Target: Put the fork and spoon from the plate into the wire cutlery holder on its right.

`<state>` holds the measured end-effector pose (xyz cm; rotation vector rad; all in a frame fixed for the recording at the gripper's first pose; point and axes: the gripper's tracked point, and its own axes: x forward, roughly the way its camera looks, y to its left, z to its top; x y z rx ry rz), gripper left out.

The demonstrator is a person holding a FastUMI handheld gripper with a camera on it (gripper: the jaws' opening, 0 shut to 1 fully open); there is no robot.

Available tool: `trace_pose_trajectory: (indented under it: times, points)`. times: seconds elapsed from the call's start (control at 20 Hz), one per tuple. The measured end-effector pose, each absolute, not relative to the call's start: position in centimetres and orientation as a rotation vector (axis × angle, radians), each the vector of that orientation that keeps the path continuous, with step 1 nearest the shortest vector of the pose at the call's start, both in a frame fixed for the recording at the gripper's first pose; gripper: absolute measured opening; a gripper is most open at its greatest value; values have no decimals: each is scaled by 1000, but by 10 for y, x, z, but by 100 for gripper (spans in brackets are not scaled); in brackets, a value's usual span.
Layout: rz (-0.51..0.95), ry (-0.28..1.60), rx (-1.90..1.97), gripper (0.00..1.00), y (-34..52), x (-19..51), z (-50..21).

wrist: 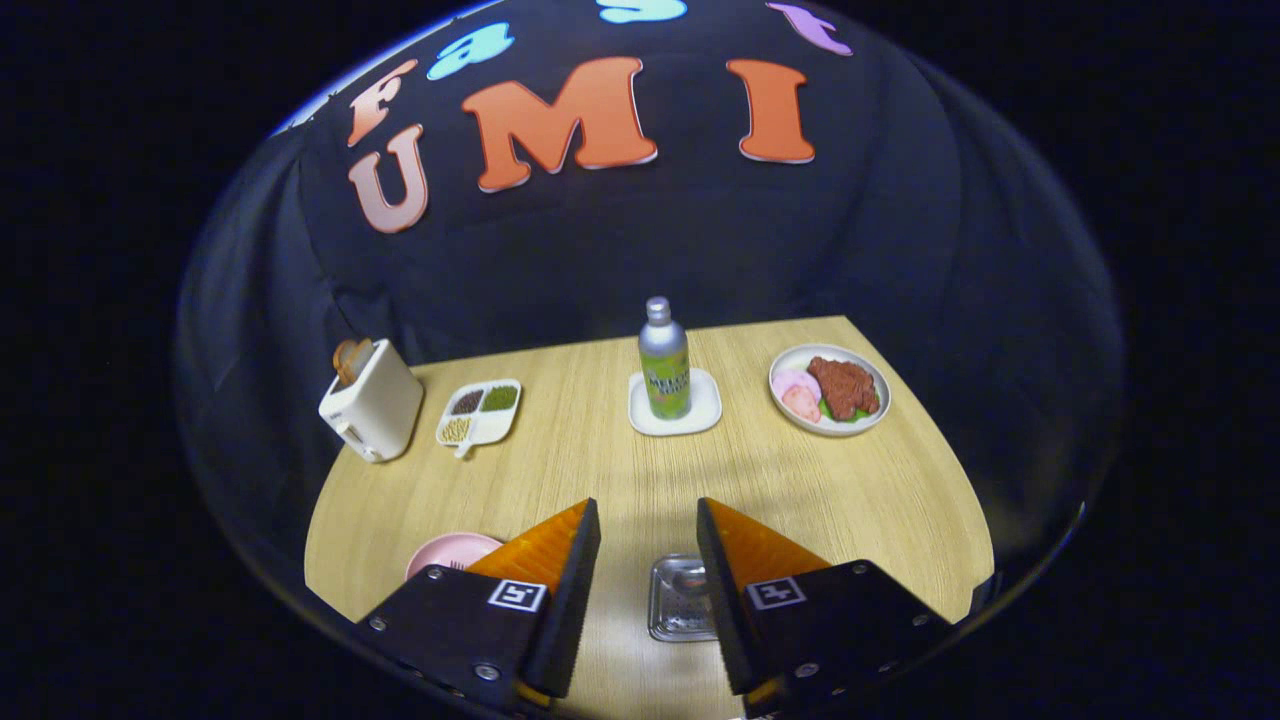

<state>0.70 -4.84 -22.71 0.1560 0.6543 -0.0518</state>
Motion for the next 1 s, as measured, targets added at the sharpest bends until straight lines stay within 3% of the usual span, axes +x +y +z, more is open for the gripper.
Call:
trace_pose_trajectory:
  times: [0.2,0.3,1.0]
  points:
    - [-85,445,130,88,-42,18,-181]
    - [-103,369,86,94,-37,18,-164]
    - [-50,290,61,97,85,-2,-153]
